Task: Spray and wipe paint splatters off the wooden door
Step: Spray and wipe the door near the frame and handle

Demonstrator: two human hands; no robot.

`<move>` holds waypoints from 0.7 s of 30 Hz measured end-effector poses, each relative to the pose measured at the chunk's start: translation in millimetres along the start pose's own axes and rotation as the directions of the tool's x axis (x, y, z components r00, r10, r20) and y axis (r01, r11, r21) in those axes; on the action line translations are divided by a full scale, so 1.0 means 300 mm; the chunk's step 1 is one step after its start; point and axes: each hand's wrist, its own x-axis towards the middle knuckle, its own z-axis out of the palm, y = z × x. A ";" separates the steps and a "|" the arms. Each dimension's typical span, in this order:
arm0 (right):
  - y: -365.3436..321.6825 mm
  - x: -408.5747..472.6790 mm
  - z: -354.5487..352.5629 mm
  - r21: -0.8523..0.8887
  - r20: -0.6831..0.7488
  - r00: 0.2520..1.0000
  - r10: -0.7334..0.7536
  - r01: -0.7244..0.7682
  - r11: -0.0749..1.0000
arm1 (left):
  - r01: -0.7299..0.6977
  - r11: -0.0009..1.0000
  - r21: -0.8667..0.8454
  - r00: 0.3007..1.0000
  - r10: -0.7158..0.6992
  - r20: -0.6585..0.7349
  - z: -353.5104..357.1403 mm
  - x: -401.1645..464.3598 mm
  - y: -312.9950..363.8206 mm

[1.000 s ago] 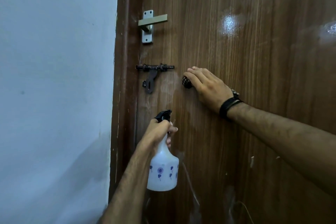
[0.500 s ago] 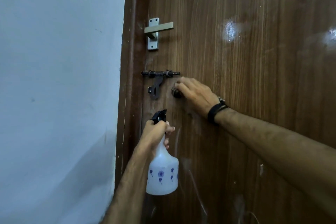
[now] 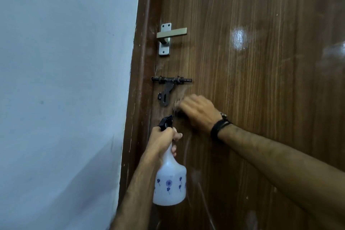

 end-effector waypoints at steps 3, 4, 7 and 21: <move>0.047 0.110 -0.018 0.008 -0.142 0.966 0.214 -0.215 0.977 | -0.003 1.000 -0.017 1.000 0.003 -0.014 -0.016 0.010 0.000; 0.048 0.120 -0.016 -0.002 -0.157 0.963 0.217 -0.220 0.976 | -0.001 1.000 -0.020 1.000 0.001 -0.014 -0.021 0.013 0.001; 0.024 0.084 0.004 0.053 -0.143 0.969 0.201 -0.195 0.979 | 0.007 0.999 -0.043 1.000 -0.007 -0.018 -0.018 0.014 0.004; 0.021 0.114 -0.004 0.060 -0.132 0.966 0.222 -0.216 0.975 | 0.017 1.000 -0.005 0.998 -0.017 -0.054 -0.052 0.018 -0.008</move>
